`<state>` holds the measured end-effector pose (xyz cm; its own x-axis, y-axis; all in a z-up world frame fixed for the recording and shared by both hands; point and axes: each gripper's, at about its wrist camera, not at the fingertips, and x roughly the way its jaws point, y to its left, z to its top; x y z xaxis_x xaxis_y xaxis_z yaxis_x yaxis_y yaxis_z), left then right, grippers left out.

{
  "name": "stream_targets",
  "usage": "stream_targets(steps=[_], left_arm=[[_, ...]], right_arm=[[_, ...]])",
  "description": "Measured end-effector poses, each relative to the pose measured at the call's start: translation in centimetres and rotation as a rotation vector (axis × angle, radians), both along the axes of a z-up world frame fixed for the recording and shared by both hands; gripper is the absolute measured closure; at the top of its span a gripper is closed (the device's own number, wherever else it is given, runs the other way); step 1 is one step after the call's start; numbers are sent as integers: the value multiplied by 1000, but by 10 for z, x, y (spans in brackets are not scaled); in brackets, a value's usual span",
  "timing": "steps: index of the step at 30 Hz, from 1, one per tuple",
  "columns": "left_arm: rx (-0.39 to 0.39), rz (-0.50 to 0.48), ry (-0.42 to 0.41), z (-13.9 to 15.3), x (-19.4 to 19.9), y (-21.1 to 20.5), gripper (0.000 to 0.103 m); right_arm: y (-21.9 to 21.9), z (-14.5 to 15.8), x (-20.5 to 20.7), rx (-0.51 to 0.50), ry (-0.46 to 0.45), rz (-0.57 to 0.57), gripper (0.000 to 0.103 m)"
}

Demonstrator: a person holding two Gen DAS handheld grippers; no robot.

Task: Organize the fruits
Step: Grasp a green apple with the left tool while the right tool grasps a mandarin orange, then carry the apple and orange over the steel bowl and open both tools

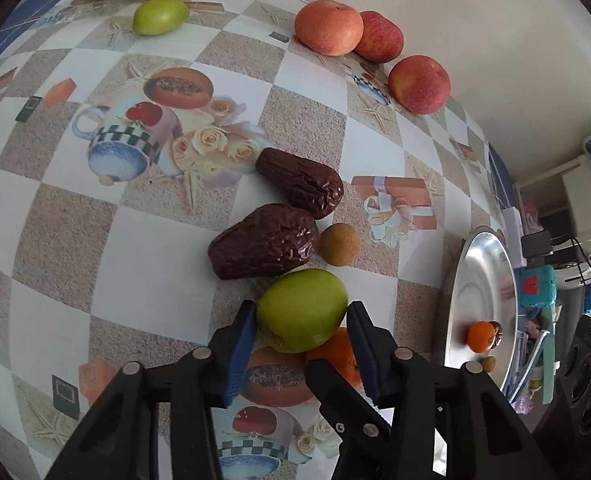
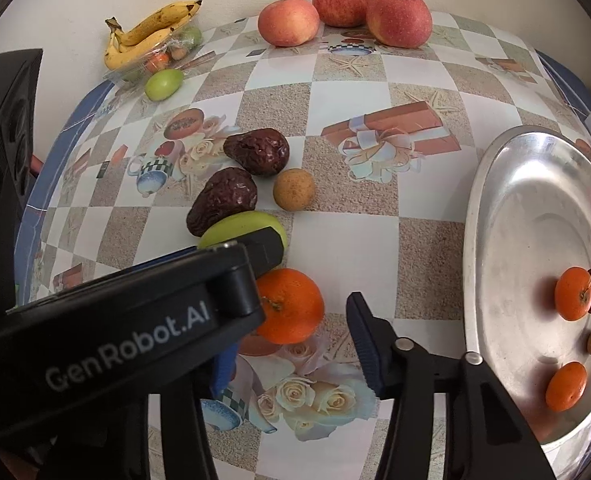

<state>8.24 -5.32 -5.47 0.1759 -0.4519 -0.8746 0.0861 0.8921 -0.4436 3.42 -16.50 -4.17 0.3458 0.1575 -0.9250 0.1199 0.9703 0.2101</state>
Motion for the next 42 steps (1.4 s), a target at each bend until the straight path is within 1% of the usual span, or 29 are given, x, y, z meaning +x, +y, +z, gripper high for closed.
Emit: stream_targets(steps=[1, 5, 7, 9, 14, 17, 19, 24, 29, 38, 42], left_arm=[[-3, 1, 3, 0, 0, 0, 54], [-26, 38, 36, -2, 0, 5, 54], [-17, 48, 33, -1, 0, 7, 54], [-8, 57, 32, -1, 0, 9, 54], [-3, 81, 56, 0, 0, 16, 55], [3, 90, 55, 2, -1, 19, 55], [-8, 95, 51, 6, -1, 21, 55], [-42, 84, 10, 23, -3, 19, 55], [-55, 69, -32, 38, -5, 15, 55], [-67, 40, -38, 41, -7, 4, 55], [-68, 10, -50, 44, -11, -5, 55]], right_arm=[[0, 0, 0, 11, 0, -1, 61], [1, 0, 1, 13, 1, -1, 62], [-1, 1, 1, -13, 2, -10, 62], [-6, 2, 0, -36, 3, -31, 62], [-25, 3, -3, -19, 9, -108, 62], [-34, 9, -5, -3, -9, -136, 62], [-38, 14, -7, 12, -27, -154, 62], [-44, 33, -11, 33, -82, -178, 62], [-51, 50, -16, 35, -122, -198, 62], [-70, 51, -24, 38, -115, -262, 62], [-89, 54, -31, 51, -120, -323, 62]])
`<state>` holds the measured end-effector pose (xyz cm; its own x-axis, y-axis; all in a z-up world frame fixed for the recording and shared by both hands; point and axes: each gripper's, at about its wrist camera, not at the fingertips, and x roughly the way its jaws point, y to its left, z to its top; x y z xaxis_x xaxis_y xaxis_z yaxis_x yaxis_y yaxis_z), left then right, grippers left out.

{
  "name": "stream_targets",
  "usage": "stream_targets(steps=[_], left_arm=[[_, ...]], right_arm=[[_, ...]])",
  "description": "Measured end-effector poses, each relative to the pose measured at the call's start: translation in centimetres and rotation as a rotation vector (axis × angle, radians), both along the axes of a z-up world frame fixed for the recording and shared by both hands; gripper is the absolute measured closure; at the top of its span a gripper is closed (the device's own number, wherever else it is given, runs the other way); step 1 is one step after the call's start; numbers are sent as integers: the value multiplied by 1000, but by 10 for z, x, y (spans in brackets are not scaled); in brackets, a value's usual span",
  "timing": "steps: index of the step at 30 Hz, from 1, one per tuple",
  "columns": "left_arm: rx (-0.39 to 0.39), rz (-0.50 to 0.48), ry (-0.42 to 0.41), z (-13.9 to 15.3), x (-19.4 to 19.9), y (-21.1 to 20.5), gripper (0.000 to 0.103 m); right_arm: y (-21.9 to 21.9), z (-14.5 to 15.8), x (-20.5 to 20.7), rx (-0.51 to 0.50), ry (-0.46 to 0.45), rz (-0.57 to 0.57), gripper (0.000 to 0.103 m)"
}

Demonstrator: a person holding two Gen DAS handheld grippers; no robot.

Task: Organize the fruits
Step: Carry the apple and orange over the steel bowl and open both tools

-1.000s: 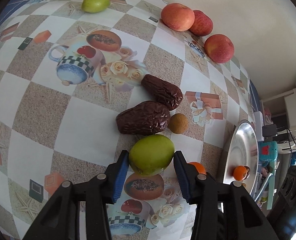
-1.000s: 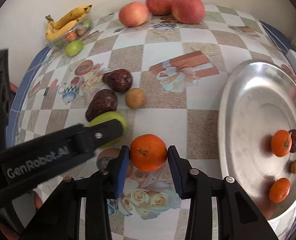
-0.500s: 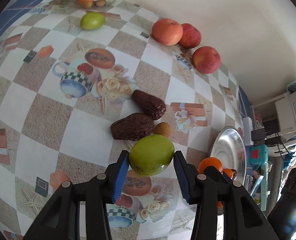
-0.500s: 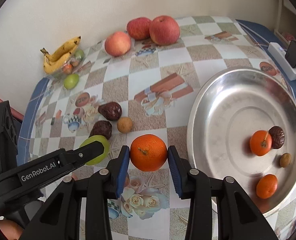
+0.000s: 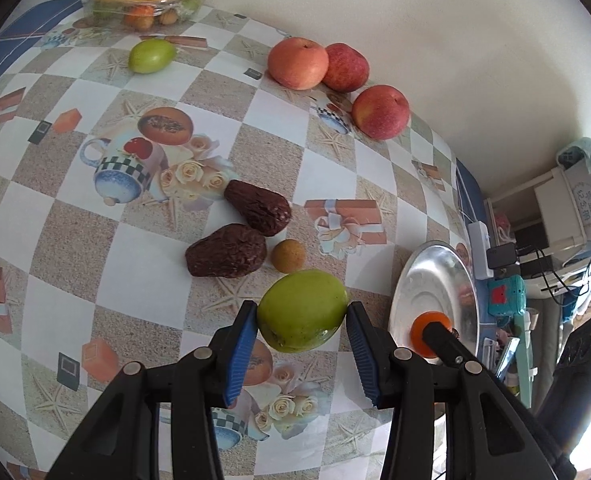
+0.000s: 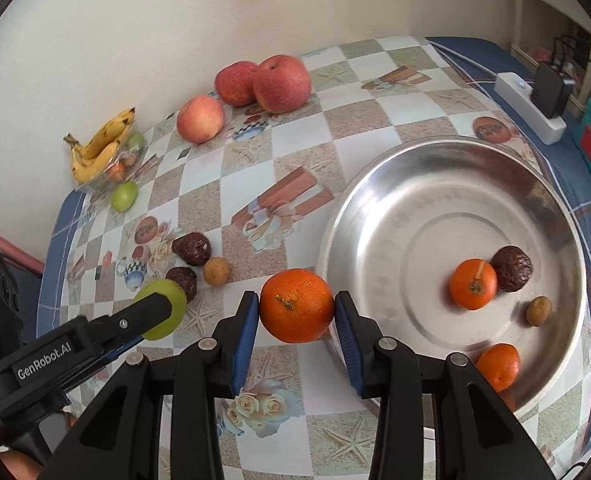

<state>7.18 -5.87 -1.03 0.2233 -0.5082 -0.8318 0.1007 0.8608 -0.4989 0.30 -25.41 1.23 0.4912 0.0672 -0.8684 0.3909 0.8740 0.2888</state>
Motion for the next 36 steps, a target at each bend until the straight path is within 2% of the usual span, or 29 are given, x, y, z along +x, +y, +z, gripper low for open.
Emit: stream_targets(steps=[7, 12, 18, 26, 36], left_arm=[[16, -119, -45, 5, -12, -36, 55], [-4, -226, -91, 13, -27, -70, 55], [-3, -348, -159, 17, -46, -109, 55], [-58, -381, -149, 15, -50, -120, 53], [-13, -367, -141, 10, -47, -117, 52]], right_arm=[[-47, 3, -22, -17, 18, -149, 62], [-81, 3, -40, -46, 34, -266, 62], [-99, 4, -51, -51, 39, -322, 62], [-94, 5, -48, -62, 56, -304, 62], [-93, 2, -45, -78, 76, -287, 61]])
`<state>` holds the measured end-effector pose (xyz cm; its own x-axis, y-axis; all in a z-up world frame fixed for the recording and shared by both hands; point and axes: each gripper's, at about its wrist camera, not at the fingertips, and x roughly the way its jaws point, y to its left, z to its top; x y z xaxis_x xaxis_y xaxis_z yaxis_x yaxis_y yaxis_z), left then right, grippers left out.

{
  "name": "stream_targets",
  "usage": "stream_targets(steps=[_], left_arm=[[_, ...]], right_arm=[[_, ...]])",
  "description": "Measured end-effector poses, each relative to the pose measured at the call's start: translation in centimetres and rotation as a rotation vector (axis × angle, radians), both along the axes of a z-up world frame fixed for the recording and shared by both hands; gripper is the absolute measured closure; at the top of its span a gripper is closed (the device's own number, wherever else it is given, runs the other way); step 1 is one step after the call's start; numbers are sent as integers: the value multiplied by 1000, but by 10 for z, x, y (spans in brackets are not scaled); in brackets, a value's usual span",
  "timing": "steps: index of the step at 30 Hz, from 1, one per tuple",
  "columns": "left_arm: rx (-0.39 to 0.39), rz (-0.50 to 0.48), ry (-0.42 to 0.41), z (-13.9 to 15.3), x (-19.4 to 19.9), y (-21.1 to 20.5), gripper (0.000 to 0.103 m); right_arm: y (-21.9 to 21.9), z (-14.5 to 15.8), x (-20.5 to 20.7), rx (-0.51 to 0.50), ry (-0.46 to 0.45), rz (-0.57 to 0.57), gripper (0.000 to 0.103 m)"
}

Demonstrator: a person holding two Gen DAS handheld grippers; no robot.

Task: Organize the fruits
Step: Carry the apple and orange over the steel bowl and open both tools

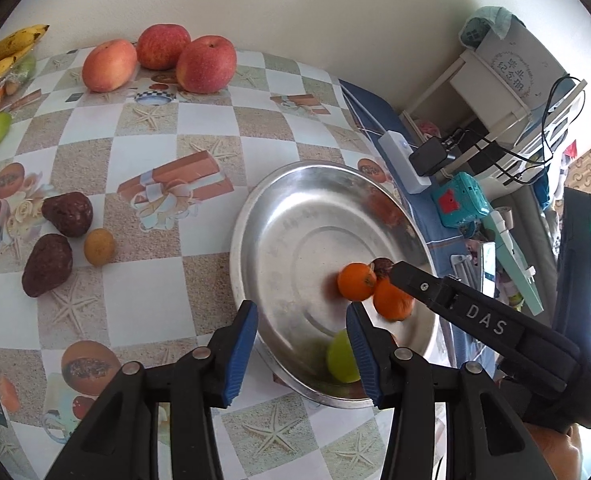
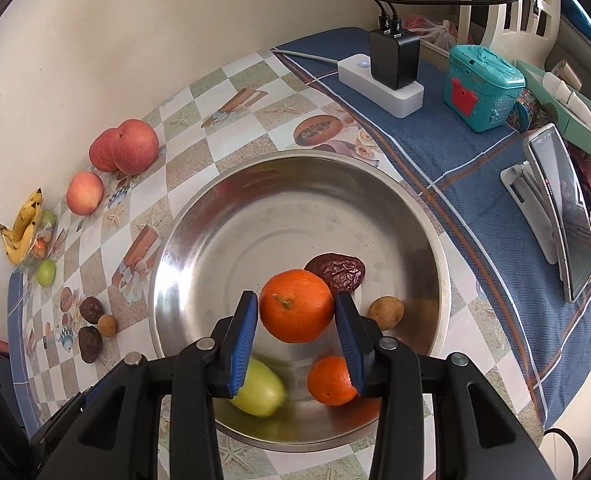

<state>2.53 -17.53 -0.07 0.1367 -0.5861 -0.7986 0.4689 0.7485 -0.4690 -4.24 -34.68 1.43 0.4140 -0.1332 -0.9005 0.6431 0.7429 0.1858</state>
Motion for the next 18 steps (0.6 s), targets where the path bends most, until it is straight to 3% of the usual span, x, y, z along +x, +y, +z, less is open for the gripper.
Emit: stream_targets(steps=[10, 18], left_arm=[[81, 45, -2, -8, 6, 9, 45], [163, 168, 10, -12, 22, 37, 44]], right_arm=[[3, 0, 2, -17, 9, 11, 57], [19, 4, 9, -57, 18, 63, 57]])
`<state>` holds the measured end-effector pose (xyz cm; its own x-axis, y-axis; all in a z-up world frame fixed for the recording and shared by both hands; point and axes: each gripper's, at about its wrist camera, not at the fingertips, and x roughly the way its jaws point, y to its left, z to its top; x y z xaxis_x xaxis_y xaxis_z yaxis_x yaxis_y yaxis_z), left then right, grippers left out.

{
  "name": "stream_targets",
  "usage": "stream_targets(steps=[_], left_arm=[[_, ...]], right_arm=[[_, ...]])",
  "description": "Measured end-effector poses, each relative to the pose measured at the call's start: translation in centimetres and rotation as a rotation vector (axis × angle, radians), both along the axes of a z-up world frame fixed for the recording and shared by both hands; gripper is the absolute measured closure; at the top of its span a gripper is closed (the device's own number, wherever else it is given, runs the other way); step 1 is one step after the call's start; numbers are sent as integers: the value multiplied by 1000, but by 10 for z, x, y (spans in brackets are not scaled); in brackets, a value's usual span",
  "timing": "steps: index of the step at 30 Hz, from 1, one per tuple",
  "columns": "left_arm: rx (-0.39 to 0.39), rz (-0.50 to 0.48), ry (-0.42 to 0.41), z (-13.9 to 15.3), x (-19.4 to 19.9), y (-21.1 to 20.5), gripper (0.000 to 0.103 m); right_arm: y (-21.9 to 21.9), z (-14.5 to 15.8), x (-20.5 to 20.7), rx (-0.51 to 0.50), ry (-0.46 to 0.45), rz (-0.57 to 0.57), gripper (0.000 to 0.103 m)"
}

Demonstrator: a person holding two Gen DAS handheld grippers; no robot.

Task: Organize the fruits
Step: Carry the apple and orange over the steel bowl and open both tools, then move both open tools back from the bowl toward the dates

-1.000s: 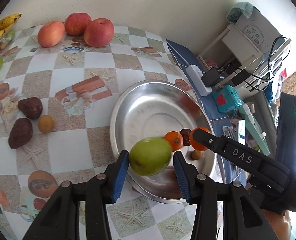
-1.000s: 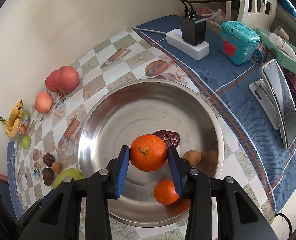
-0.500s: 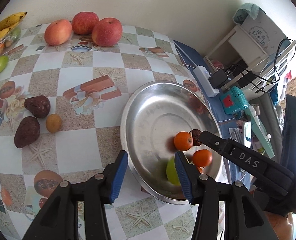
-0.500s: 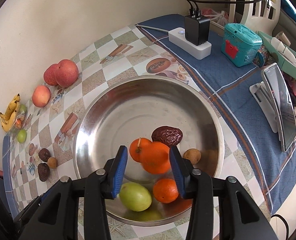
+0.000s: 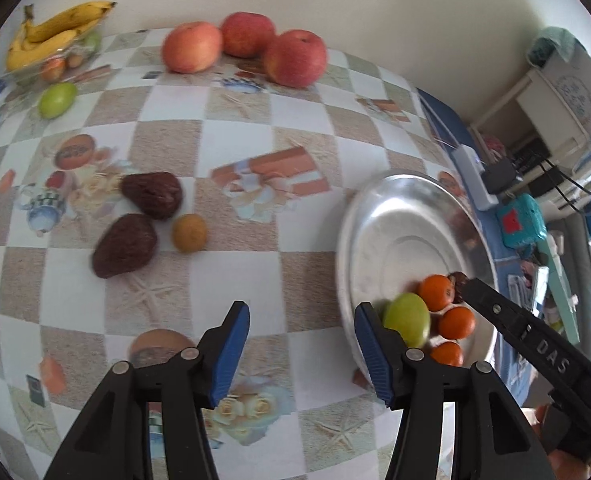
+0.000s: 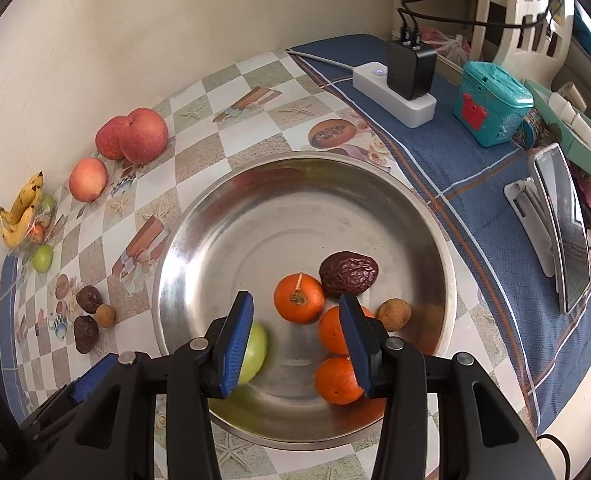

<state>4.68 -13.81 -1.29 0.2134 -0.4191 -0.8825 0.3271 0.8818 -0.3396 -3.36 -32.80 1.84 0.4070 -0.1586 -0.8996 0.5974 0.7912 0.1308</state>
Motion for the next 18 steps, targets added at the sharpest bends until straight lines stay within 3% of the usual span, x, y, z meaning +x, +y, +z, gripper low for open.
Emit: stream_targets(steps=[6, 18], left_arm=[[82, 105, -43, 8, 11, 29, 44], [17, 245, -27, 21, 23, 75, 44]], right_arm=[[22, 1, 9, -28, 12, 73, 57], [60, 10, 21, -51, -29, 201, 57]])
